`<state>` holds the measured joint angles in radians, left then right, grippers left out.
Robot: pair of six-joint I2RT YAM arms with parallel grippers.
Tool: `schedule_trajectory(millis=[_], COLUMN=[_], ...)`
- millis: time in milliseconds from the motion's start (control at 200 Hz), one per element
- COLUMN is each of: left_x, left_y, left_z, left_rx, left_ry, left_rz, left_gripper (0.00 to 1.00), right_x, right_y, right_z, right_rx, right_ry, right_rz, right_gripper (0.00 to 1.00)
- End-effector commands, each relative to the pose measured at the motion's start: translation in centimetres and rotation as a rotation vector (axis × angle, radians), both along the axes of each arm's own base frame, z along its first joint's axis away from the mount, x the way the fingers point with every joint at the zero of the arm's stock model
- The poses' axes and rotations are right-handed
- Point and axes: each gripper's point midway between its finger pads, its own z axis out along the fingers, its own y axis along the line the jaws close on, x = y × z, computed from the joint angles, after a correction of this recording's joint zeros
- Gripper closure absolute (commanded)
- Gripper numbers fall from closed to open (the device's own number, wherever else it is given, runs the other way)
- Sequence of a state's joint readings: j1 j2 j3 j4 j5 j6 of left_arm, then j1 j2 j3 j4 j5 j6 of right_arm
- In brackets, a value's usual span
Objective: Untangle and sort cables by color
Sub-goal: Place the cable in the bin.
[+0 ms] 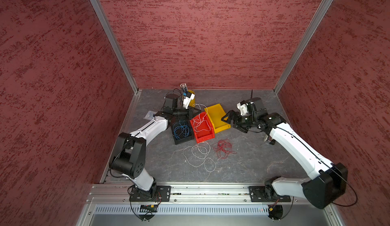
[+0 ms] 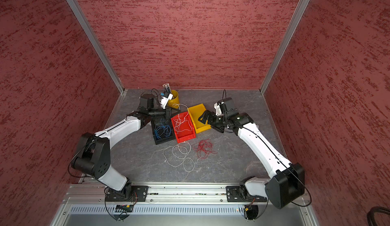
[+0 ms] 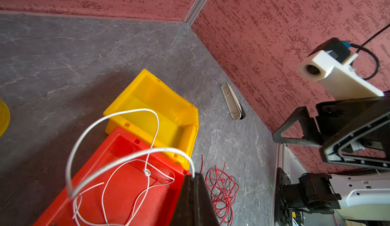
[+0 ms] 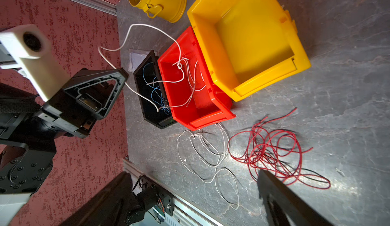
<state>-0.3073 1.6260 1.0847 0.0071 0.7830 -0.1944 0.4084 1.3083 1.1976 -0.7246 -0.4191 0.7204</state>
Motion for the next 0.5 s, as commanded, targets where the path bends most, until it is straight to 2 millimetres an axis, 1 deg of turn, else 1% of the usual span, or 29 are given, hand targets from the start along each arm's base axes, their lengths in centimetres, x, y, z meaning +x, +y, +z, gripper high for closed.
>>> schedule_trajectory(millis=[0, 245, 401, 496], left_x=[0.9, 1.8, 2.0, 2.4], left_y=[-0.4, -1.0, -1.7, -1.7], left_z=[-0.6, -2.9, -2.8, -2.9], left_rx=[0.032, 0.102, 0.134, 0.142], left_ry=[0.039, 0.145, 0.164, 0.181], left_rz=[0.032, 0.115, 0.136, 0.162], left_gripper=[1.0, 1.0, 1.0, 1.0], right_x=[1.1, 1.7, 1.6, 1.5], right_y=[0.3, 0.7, 0.6, 0.5], right_z=[1.9, 2.0, 2.1, 2.1], right_rx=[0.011, 0.024, 0.029, 0.023], right_ry=[-0.082, -0.085, -0.093, -0.093], right_rz=[0.018, 0.019, 0.011, 0.014], right_gripper=[0.02, 0.02, 0.02, 0.02])
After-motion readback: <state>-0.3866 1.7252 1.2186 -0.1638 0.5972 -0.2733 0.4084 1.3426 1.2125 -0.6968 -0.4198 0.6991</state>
